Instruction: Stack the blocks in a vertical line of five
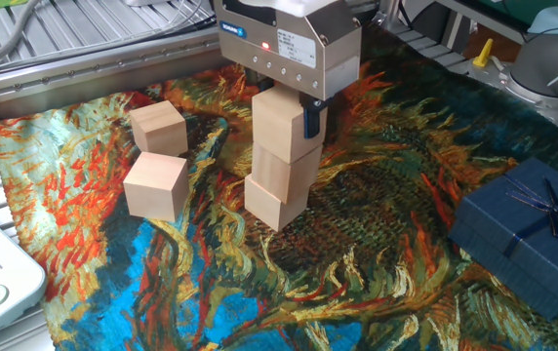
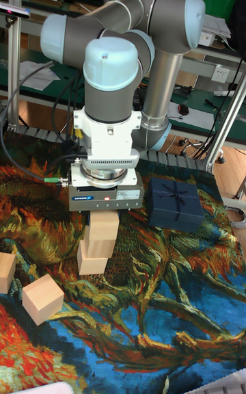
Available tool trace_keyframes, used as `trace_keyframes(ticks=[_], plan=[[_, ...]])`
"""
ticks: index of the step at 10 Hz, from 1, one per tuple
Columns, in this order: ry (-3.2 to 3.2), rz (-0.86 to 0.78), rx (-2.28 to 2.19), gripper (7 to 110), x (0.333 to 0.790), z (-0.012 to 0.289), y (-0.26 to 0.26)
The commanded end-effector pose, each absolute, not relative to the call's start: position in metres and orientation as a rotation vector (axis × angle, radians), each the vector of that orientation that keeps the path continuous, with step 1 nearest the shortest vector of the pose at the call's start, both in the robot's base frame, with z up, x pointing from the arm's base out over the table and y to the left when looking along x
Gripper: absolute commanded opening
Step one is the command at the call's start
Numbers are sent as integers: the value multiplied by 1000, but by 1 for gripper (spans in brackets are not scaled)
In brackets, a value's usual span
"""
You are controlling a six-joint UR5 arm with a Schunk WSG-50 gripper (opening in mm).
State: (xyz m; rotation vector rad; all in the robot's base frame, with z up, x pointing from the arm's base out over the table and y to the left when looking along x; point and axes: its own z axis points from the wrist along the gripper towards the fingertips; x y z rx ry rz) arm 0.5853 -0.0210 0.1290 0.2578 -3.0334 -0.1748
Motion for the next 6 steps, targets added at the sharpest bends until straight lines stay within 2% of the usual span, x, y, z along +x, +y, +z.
trace_keyframes(ticks=[1, 3, 4, 6], plan=[[-3059, -210, 316, 110, 598, 130, -17], [-3059, -247, 305, 110, 600, 131, -12], [-3067, -244, 305, 88, 602, 131, -12], [-3062, -223, 309, 88, 601, 131, -15]])
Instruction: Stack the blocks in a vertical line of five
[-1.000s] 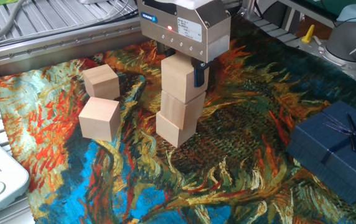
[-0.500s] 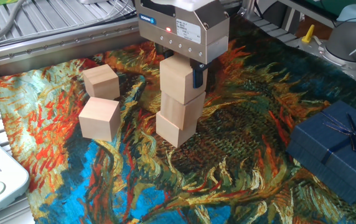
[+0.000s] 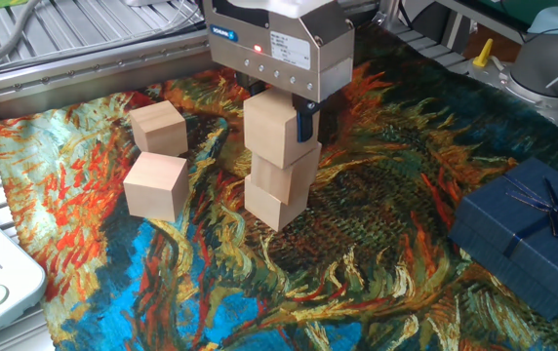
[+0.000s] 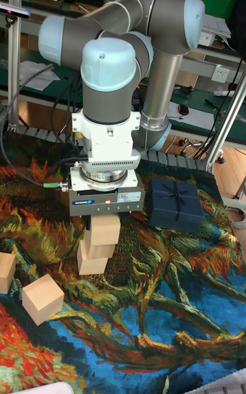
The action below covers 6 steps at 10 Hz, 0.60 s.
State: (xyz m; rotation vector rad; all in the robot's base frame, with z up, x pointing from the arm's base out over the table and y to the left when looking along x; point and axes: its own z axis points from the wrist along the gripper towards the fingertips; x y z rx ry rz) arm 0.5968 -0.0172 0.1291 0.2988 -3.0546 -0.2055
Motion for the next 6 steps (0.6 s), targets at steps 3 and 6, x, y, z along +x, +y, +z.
trace_keyframes(ticks=[3, 6], plan=[[-3021, -181, 235, 110, 589, 133, -19], [-3028, -250, 278, 88, 593, 133, -9]])
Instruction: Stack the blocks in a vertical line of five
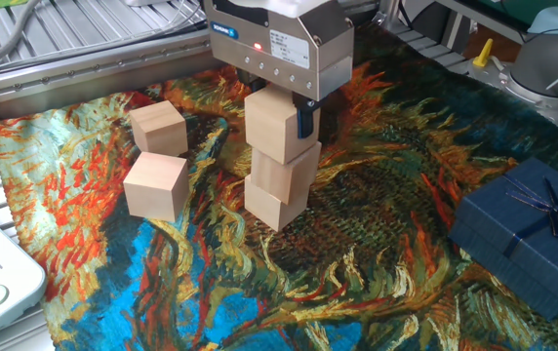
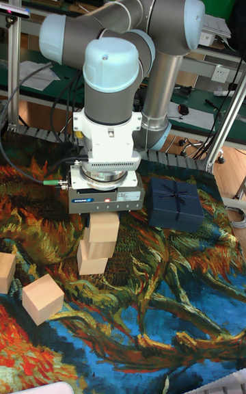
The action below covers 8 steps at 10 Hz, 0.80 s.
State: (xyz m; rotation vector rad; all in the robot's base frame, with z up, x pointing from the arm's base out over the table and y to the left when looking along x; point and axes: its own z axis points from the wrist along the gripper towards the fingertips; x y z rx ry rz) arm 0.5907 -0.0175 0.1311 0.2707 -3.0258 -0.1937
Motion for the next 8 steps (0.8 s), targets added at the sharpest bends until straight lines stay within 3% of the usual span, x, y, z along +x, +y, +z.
trace_keyframes(ticks=[1, 3, 4, 8], plan=[[-3031, -246, 285, 88, 594, 133, -10], [-3019, -206, 268, 88, 591, 132, -16], [-3020, -204, 266, 110, 592, 132, -17], [-3042, -205, 266, 110, 598, 132, -17]])
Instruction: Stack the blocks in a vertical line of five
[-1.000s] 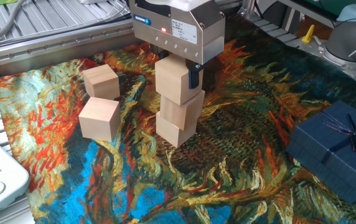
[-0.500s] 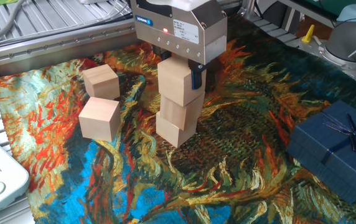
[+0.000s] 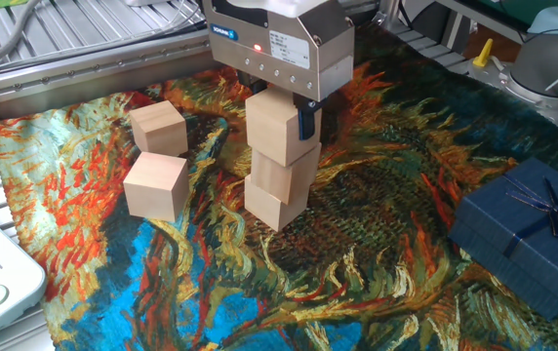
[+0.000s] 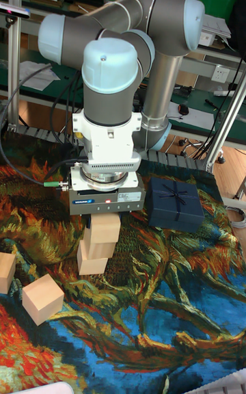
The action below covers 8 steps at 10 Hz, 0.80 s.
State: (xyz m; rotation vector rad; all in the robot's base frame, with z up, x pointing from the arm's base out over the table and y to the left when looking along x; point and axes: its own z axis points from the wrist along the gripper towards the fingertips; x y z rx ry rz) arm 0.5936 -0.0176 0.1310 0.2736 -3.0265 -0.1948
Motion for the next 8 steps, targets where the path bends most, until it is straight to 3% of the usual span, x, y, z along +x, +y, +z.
trace_keyframes(ticks=[1, 8], plan=[[-3048, -197, 266, 88, 599, 132, -18], [-3085, -142, 251, 88, 604, 146, -11]])
